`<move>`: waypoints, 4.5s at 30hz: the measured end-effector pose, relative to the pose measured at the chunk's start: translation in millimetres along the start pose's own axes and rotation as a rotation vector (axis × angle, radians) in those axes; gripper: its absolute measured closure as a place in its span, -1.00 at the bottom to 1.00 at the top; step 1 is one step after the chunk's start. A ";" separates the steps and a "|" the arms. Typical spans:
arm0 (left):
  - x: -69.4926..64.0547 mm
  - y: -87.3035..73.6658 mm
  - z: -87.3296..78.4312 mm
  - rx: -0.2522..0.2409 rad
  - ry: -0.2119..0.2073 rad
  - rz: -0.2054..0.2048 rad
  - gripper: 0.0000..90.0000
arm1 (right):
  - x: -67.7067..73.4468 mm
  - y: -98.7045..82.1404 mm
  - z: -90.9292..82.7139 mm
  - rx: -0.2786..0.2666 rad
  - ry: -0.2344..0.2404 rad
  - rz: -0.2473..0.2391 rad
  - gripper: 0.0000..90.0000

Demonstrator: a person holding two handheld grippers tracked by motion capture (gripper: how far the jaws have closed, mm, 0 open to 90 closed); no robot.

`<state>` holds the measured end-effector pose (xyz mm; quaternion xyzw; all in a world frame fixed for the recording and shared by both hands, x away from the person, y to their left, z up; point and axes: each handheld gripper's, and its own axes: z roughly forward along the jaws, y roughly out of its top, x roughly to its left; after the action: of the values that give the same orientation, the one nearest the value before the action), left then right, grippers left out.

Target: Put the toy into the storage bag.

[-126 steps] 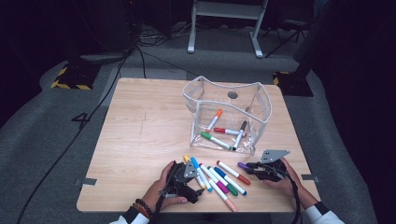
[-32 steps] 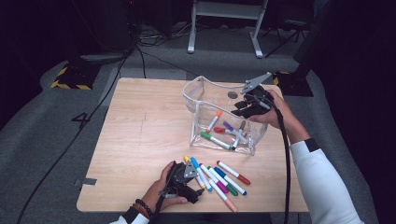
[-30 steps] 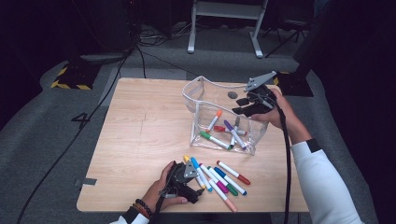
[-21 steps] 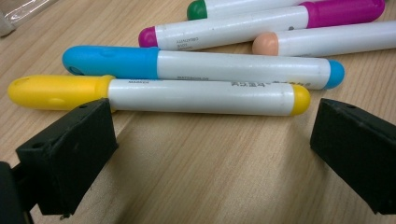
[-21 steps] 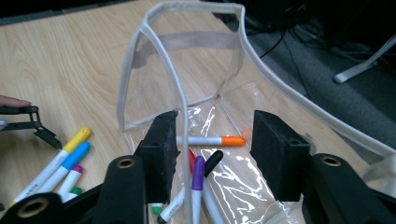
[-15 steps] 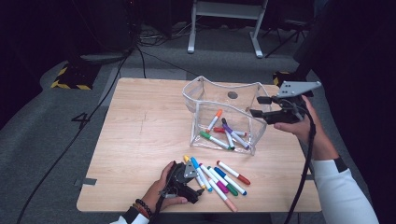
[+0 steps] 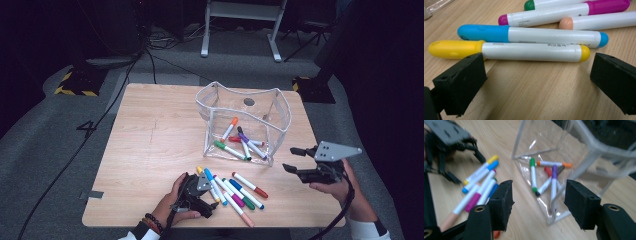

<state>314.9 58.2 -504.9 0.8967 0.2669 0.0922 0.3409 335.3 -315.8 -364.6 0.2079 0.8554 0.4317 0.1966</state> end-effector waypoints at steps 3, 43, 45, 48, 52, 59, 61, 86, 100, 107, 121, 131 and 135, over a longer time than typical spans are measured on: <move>0.0 0.0 0.0 0.000 0.000 0.000 -0.99 | 8.6 -22.8 10.8 0.032 0.015 0.007 -0.10; -2.7 3.7 3.2 0.000 0.033 -0.037 -0.99 | 15.7 -80.4 95.1 0.211 0.149 0.048 0.68; -2.6 3.7 3.2 0.000 0.033 -0.036 -0.99 | 14.0 -78.3 89.9 0.199 0.141 0.042 0.68; -2.6 3.7 3.2 0.000 0.033 -0.036 -0.99 | 11.5 -74.8 81.3 0.165 0.143 0.042 0.68; -2.6 3.7 3.2 0.000 0.033 -0.036 -0.99 | 10.6 -66.2 69.3 0.130 0.137 0.026 0.68; -2.5 3.7 3.2 0.000 0.033 -0.036 -0.99 | 7.8 -32.0 43.9 0.058 0.121 -0.021 0.68; -2.5 3.7 3.2 0.000 0.033 -0.036 -0.99 | 5.6 -18.0 36.6 0.030 0.121 -0.037 0.68; -2.4 3.5 3.0 0.000 0.032 -0.035 -0.99 | -66.0 106.7 34.5 -0.003 -0.016 -0.106 0.68; -2.2 3.4 2.9 -0.001 0.030 -0.033 -0.99 | -102.8 120.7 94.8 0.193 -0.007 -0.061 0.68; -2.4 3.1 2.9 -0.002 0.030 -0.034 -0.99 | -103.7 114.9 119.2 0.315 0.031 -0.061 0.68; -2.3 3.1 2.9 -0.002 0.030 -0.033 -0.99 | -85.6 115.0 128.0 0.417 0.229 -0.125 0.67; -2.4 3.1 2.8 -0.002 0.030 -0.034 -0.99 | -87.9 117.6 106.9 0.324 0.128 -0.097 0.35; -2.4 3.1 2.8 -0.002 0.030 -0.034 -0.99 | -86.7 119.7 87.2 0.264 0.075 -0.076 0.17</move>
<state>315.2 53.4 -504.9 0.8903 0.2870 0.1003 0.3391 475.1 -239.3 -300.8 0.1834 0.9188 0.3150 0.1516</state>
